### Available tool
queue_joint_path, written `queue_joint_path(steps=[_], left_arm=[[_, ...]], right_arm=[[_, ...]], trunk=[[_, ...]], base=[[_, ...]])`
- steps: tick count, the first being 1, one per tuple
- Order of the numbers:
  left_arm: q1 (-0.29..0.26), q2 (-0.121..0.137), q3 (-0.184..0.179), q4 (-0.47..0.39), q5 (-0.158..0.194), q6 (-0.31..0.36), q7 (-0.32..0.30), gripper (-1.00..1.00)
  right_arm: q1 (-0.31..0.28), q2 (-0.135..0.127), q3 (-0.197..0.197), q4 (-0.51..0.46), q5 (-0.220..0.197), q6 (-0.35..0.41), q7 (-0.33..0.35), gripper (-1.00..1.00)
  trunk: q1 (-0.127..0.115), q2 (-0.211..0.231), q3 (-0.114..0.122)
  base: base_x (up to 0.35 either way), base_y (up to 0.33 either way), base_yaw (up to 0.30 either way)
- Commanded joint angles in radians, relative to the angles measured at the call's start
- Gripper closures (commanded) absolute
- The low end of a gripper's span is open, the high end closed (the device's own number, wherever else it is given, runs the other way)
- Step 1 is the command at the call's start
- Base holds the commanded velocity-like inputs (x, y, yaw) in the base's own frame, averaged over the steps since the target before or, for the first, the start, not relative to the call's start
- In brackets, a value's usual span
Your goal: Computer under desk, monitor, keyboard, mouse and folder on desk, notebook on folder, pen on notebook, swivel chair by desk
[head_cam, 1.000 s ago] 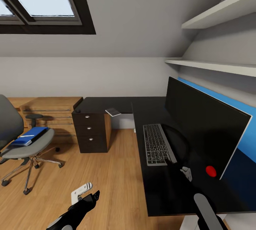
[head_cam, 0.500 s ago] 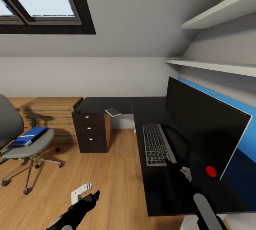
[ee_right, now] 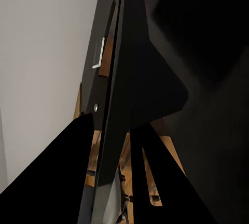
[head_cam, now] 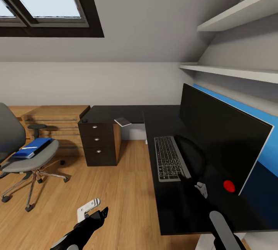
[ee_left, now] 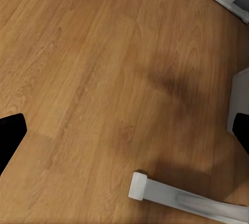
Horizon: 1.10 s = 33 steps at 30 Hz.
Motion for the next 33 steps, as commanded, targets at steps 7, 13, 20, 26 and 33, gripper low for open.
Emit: queue_joint_path(steps=[7, 13, 20, 26, 33], left_arm=[[0.0, 0.001, -0.002, -0.002, 0.008, 0.0, 0.009, -1.0], [0.0, 0.001, -0.002, -0.002, 0.008, 0.0, 0.008, -1.0], [0.0, 0.001, -0.002, -0.002, 0.009, 0.0, 0.009, -1.0], [0.0, 0.001, -0.003, -0.002, 0.008, -0.001, 0.008, -1.0], [0.0, 0.001, -0.003, -0.002, 0.009, 0.0, 0.008, -1.0]], right_arm=[[0.0, 0.015, -0.001, 0.0, -0.006, 0.006, 0.003, 1.0], [0.0, 0.025, -0.001, 0.005, -0.005, 0.006, 0.002, 1.0], [0.0, 0.026, -0.001, 0.008, -0.004, 0.006, 0.002, 1.0], [0.0, 0.025, -0.002, 0.008, -0.003, 0.006, 0.002, 1.0], [0.0, 0.025, -0.002, 0.008, -0.004, 0.006, 0.002, 1.0]], trunk=[[0.0, -0.001, -0.001], [0.0, -0.001, -0.001], [0.0, -0.001, -0.001], [0.0, -0.001, -0.001], [0.0, -0.001, -0.001]], base=[[0.046, 0.009, 0.0], [0.136, 0.026, 0.0], [0.012, 0.002, 0.0], [0.026, -0.028, 0.0], [0.006, -0.008, 0.0]])
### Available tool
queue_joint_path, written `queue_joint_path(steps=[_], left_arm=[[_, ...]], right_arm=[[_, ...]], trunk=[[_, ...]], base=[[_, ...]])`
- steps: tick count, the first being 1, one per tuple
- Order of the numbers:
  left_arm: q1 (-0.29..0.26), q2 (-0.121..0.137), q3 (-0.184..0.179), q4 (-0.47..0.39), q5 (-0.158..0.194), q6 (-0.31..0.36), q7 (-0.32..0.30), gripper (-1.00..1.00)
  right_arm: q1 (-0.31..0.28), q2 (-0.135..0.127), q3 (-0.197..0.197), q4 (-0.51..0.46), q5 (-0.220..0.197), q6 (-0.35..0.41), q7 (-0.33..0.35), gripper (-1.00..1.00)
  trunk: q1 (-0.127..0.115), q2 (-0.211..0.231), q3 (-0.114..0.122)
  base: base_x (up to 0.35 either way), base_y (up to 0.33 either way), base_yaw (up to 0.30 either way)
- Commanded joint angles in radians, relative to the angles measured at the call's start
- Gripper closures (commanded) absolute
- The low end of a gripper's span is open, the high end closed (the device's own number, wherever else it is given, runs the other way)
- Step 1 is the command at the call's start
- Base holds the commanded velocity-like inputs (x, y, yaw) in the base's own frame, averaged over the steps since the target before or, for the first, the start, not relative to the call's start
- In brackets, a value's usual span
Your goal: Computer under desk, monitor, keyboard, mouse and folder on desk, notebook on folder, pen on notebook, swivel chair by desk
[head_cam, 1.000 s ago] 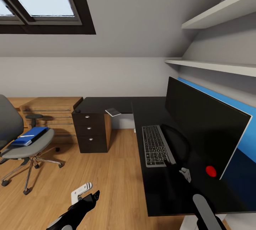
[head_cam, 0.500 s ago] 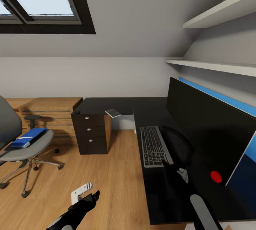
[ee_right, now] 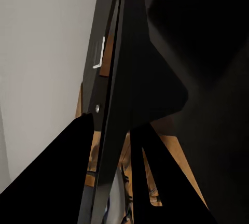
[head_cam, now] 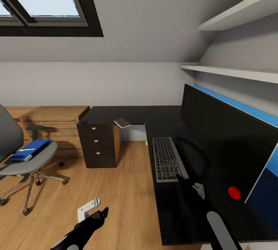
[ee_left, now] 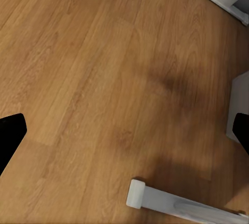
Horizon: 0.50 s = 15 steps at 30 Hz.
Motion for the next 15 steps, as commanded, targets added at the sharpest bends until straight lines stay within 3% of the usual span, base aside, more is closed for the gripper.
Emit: queue_joint_path(steps=[1, 15], left_arm=[[0.0, 0.001, -0.002, -0.002, 0.009, 0.0, 0.009, -1.0], [0.0, 0.001, -0.002, 0.0, 0.01, 0.0, 0.009, -1.0]], right_arm=[[0.0, 0.001, -0.003, 0.0, -0.006, 0.007, 0.004, 1.0], [0.0, 0.001, -0.003, 0.001, -0.004, 0.006, 0.004, 1.0]], trunk=[[0.0, -0.001, -0.001], [0.0, -0.001, -0.001]], base=[[0.001, -0.001, 0.0], [0.0, 0.0, 0.0]])
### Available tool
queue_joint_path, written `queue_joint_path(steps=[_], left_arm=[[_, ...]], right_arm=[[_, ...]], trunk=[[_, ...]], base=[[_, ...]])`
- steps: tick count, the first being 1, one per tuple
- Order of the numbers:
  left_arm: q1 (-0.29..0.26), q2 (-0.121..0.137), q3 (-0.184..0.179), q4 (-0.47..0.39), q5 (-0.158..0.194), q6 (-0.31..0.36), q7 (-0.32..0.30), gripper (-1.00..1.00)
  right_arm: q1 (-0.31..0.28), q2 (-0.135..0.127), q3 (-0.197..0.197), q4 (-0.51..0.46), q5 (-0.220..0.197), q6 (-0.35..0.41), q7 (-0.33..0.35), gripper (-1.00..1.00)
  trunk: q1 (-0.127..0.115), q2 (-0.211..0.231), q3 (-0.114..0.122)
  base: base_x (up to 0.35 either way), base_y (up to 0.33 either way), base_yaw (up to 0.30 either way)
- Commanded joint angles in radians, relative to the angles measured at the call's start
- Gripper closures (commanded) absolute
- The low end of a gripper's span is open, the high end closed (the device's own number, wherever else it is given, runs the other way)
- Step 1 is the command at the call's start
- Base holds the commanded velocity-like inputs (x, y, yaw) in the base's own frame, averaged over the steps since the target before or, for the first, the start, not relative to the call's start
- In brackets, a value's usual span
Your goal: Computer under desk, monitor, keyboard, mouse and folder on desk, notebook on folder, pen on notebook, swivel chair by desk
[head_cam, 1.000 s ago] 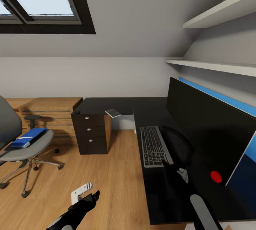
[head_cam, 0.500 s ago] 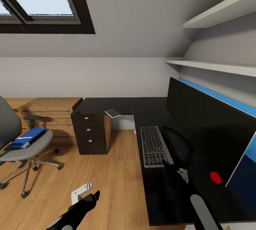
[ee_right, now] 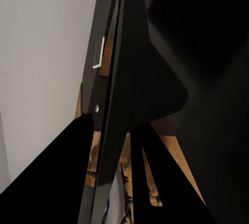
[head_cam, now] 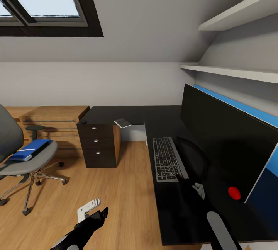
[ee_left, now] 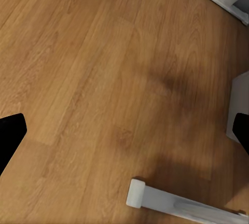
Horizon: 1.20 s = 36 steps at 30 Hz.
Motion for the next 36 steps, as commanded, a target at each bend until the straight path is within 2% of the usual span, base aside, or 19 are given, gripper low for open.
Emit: queue_joint_path(steps=[1, 36], left_arm=[[0.0, 0.001, -0.002, -0.002, 0.009, 0.0, 0.009, -1.0], [0.0, 0.0, 0.002, -0.003, 0.008, -0.001, 0.011, -1.0]], right_arm=[[0.0, 0.001, -0.003, 0.0, -0.006, 0.007, 0.004, 1.0], [-0.001, 0.001, -0.005, -0.001, -0.008, 0.008, 0.003, 1.0]], trunk=[[0.0, -0.001, -0.001], [0.004, -0.008, -0.004]], base=[[0.0, 0.0, 0.0], [0.013, 0.0, 0.0]])
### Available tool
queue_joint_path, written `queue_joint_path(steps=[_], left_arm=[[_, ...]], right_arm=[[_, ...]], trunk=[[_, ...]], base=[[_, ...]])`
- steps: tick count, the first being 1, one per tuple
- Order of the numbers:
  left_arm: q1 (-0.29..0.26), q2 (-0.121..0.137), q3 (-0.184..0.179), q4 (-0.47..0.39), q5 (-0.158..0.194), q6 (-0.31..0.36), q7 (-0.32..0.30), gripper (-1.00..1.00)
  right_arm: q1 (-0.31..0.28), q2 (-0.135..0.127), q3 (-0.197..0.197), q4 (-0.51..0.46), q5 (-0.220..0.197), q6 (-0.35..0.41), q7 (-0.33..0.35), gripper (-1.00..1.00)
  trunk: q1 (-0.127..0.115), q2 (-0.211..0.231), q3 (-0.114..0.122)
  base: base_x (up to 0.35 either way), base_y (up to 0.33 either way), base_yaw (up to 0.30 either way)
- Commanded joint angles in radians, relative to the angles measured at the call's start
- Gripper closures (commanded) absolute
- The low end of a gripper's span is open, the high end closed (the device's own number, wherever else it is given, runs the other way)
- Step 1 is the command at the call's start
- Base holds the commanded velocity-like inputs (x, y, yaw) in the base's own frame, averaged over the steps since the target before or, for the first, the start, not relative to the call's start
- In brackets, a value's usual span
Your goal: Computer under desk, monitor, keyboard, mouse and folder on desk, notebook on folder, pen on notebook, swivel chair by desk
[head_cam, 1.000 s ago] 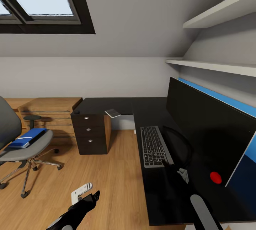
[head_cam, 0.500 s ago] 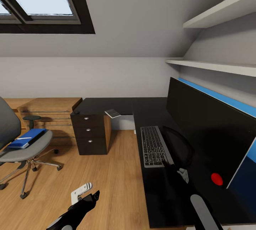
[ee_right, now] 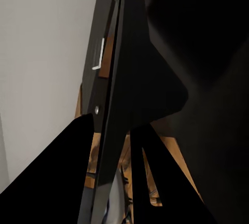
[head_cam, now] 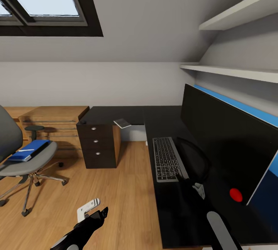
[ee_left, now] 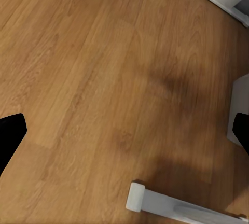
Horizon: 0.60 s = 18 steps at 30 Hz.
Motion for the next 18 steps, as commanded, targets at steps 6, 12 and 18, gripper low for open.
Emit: queue_joint_path(steps=[6, 12, 18], left_arm=[[0.0, 0.001, 0.006, -0.001, 0.009, 0.0, 0.011, -1.0], [0.0, 0.0, 0.021, -0.001, 0.009, 0.0, 0.01, -1.0], [0.0, 0.001, 0.022, -0.002, 0.009, 0.0, 0.01, -1.0]], right_arm=[[0.0, 0.0, -0.003, 0.0, -0.007, 0.007, 0.004, 1.0], [0.0, 0.0, -0.004, 0.001, -0.007, 0.007, 0.004, 1.0], [0.0, 0.0, -0.003, 0.001, -0.007, 0.007, 0.004, 1.0]], trunk=[[0.023, -0.043, -0.02], [0.046, -0.085, -0.039], [0.054, -0.099, -0.045]], base=[[0.0, 0.0, 0.0], [0.0, 0.0, 0.0], [0.0, 0.0, 0.0]])
